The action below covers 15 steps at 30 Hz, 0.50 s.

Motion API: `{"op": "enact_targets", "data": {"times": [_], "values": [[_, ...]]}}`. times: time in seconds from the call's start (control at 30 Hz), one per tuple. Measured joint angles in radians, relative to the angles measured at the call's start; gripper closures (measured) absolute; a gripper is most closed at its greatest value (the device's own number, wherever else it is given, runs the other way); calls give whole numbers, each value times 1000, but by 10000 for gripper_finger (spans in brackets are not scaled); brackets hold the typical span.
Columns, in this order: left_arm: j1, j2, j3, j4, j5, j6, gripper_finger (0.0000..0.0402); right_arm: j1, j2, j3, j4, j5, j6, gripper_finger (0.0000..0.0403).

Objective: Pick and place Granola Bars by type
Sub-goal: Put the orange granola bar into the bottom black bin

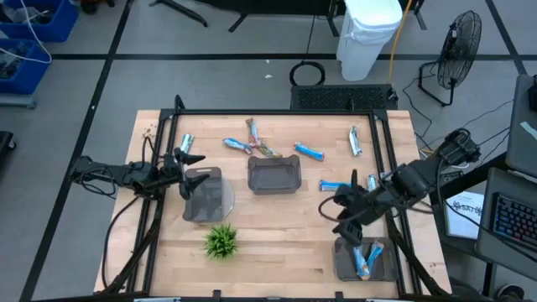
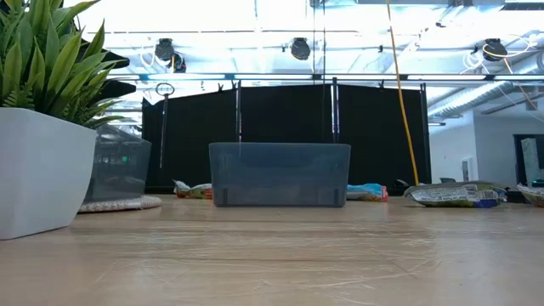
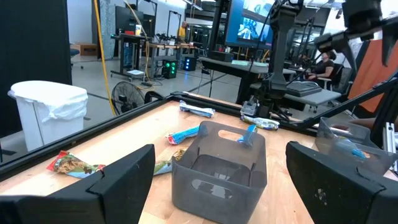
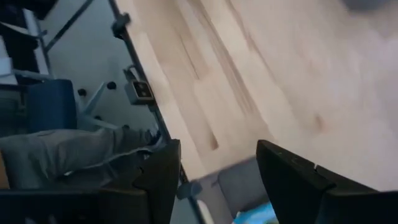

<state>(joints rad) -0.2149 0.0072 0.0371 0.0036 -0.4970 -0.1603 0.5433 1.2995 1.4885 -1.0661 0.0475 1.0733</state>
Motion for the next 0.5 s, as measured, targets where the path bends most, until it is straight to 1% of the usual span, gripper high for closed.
{"op": "enact_targets", "data": {"times": [0.17,0.37,0.5], "values": [[0,0,0,0,0,0,41,-95,1,50,51,0,-160,202],[0,0,0,0,0,0,41,-226,16,118,141,1,-408,202],[0,0,0,0,0,0,41,-324,26,134,218,1,-559,202]]}}
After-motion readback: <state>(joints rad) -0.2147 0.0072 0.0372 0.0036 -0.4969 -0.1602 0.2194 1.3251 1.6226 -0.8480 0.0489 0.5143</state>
